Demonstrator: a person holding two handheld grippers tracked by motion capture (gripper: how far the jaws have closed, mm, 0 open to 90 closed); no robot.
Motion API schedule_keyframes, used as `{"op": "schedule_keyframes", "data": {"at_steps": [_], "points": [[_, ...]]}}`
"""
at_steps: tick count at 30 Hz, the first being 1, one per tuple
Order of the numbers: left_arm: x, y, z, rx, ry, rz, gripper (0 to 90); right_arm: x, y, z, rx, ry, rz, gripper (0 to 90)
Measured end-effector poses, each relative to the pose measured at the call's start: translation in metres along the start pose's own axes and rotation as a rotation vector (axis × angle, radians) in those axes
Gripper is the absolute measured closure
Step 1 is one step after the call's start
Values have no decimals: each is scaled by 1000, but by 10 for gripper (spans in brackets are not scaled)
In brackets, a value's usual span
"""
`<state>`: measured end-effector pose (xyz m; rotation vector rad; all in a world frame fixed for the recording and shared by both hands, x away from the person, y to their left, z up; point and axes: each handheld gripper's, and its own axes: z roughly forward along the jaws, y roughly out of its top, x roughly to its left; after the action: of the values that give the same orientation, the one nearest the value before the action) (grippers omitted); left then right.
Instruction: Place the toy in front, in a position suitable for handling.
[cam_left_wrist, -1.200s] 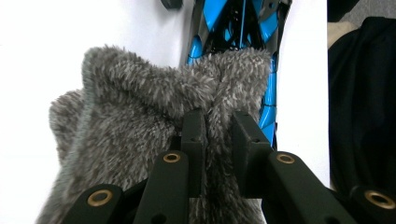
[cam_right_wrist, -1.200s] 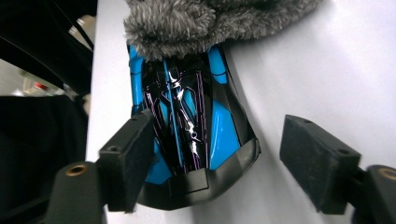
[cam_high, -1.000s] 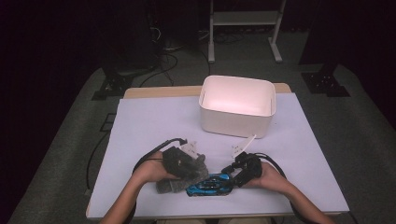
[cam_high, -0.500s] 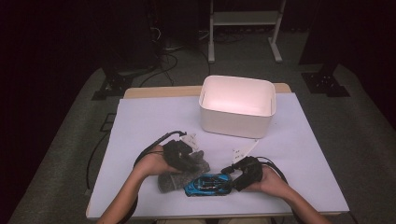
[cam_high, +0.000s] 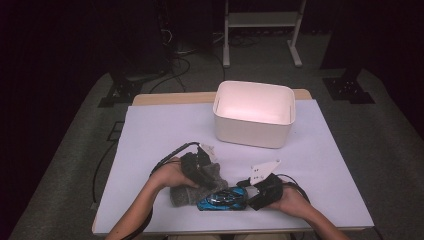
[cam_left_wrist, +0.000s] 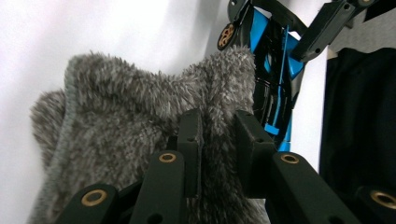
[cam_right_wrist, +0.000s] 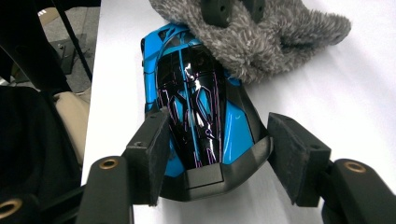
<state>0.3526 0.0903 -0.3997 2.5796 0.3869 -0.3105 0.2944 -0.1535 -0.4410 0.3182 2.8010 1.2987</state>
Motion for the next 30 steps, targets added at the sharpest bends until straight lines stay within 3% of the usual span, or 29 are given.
{"op": "schedule_keyframes", "data": {"at_steps": [5,13,20,25,30], "points": [[-1,-4,-4,-25,-31,2,773,8,0,-1,-12,-38,-66,397],[-13,-4,-9,-27,-6,51,781,15,2,-3,-1,-72,-107,378],[-25,-6,-15,-40,1,92,785,12,4,-2,35,-28,-66,301],[-35,-8,-18,-55,-9,118,785,12,6,3,49,27,-42,303],[-45,-10,-21,-61,-45,146,785,16,8,12,52,84,-32,362]]}}
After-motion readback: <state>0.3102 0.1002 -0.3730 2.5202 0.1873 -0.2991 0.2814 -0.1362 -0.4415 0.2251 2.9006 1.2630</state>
